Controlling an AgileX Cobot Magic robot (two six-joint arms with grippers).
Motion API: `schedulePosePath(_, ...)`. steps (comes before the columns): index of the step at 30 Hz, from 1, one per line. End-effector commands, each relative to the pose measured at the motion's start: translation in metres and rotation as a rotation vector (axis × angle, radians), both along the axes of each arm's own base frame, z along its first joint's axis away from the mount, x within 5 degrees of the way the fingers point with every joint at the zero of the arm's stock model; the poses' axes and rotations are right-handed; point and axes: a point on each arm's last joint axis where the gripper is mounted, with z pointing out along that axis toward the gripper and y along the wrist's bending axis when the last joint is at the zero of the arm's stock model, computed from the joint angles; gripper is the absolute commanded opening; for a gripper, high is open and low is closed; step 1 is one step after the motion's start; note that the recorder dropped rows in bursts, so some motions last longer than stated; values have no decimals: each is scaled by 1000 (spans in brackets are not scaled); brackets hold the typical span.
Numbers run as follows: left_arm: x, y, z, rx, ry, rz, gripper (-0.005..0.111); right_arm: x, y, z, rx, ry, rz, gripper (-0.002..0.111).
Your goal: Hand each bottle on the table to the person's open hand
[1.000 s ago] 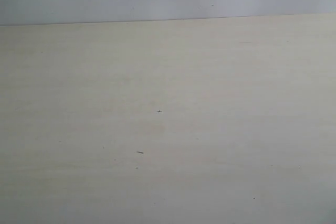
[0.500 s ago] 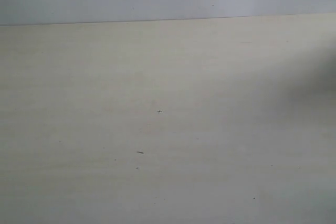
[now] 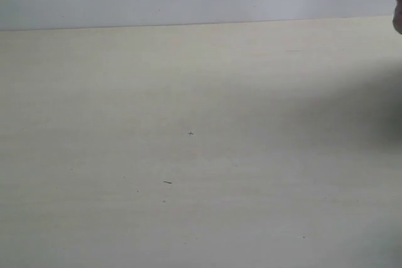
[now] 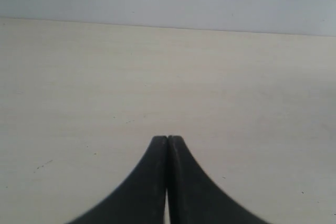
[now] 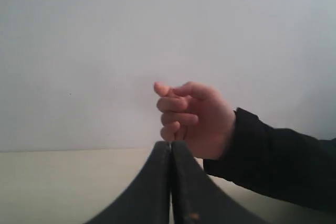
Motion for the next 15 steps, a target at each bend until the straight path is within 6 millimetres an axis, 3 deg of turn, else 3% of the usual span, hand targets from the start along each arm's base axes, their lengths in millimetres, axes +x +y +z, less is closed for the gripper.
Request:
schedulePosePath(1, 0, 0, 0, 4, -14, 1, 1, 3, -1, -17, 11, 53, -17, 0)
schedulePosePath(6, 0, 0, 0, 4, -14, 1, 1, 7, -1, -42, 3, 130, -18, 0)
schedulePosePath(15, 0, 0, 0, 4, -14, 1, 1, 5, -2, -54, 19, 264, -30, 0)
